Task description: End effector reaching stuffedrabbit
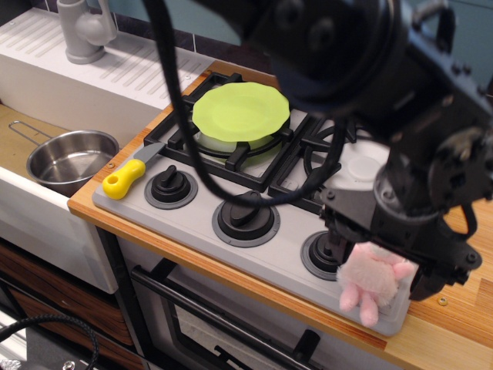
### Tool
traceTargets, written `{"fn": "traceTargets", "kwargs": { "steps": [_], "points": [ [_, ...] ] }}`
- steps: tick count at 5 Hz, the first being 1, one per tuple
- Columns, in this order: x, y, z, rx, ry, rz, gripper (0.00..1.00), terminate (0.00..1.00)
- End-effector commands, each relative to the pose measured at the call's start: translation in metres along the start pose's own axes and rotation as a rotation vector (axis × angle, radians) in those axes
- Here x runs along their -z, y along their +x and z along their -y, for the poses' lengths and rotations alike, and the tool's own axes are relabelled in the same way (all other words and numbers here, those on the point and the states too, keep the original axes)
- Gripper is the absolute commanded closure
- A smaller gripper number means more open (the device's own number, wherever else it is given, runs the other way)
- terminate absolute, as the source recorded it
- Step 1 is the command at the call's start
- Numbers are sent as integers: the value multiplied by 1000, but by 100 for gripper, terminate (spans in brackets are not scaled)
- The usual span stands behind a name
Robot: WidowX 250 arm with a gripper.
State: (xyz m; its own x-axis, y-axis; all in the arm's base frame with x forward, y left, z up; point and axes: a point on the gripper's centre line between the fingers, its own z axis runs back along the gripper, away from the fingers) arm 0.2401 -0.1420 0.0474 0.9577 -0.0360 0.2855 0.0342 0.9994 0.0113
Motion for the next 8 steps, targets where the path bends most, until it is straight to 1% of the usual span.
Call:
{"fn": "traceTargets", "kwargs": {
  "steps": [1,2,3,4,7,8],
  "points": [
    [18,5,7,2,-31,81,0,0],
    [32,6,7,11,-32,116,0,0],
    [40,7,6,15,-38,121,0,0],
    [40,8,5,39,-26,113,0,0],
    [40,8,5,39,-26,113,0,0],
    [40,8,5,39,-26,113,0,100]
  ]
}}
